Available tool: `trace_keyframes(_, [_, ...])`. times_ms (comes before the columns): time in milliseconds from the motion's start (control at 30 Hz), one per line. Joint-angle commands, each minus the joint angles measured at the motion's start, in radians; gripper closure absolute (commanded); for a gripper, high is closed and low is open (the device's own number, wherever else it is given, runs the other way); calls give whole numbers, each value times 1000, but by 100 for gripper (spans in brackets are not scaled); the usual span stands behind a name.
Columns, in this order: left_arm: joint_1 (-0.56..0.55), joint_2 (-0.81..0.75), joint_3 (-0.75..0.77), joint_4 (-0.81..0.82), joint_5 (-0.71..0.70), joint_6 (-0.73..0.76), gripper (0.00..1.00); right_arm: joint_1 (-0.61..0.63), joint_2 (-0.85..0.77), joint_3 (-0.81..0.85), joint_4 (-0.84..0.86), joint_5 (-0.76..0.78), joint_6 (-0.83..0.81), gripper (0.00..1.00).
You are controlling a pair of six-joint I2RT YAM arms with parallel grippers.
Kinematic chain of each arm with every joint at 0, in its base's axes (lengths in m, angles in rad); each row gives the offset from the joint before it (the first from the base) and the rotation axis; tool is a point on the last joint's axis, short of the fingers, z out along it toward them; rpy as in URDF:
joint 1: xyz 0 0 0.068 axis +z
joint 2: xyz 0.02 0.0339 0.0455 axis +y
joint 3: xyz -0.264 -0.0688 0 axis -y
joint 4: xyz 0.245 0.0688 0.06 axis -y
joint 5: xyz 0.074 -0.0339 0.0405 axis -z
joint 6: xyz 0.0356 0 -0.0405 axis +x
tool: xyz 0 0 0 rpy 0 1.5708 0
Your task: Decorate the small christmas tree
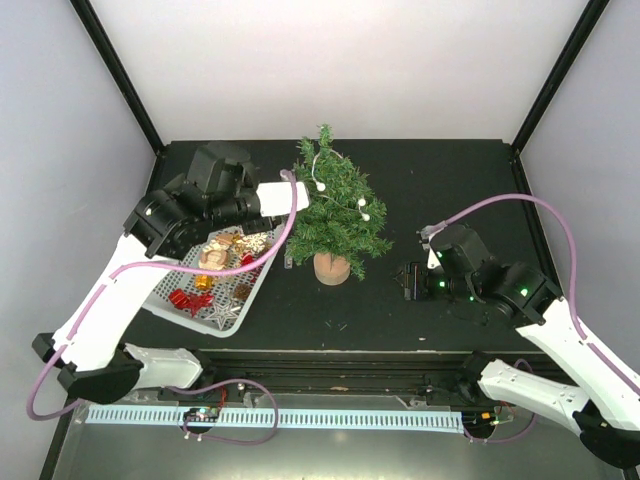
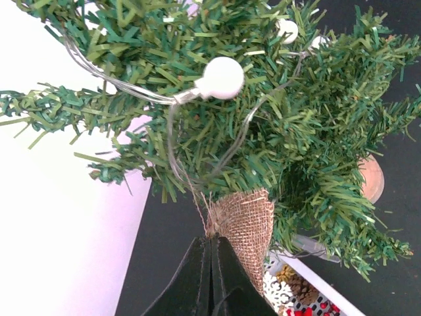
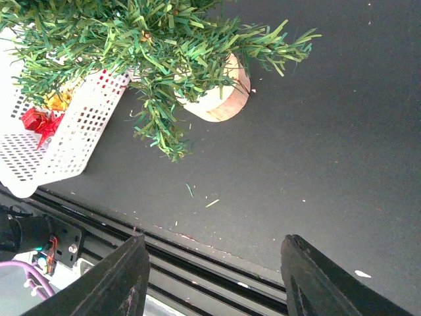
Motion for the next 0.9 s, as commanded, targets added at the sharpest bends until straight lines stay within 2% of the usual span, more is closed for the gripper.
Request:
trace_keyframes(0, [-35, -81, -78, 107, -118, 18, 98, -3, -13, -12, 21, 8, 18, 44])
trace_keyframes(333, [-68, -135, -173, 159, -116, 35, 98, -3, -5, -22, 40, 0, 19, 44])
trace_keyframes(533, [-113, -128, -189, 149, -102, 39, 98, -3, -5, -26, 44, -4, 24, 44])
trace_keyframes(867, [-174, -118, -258, 232, -136, 98, 98, -3, -34, -47, 46, -2, 44, 44])
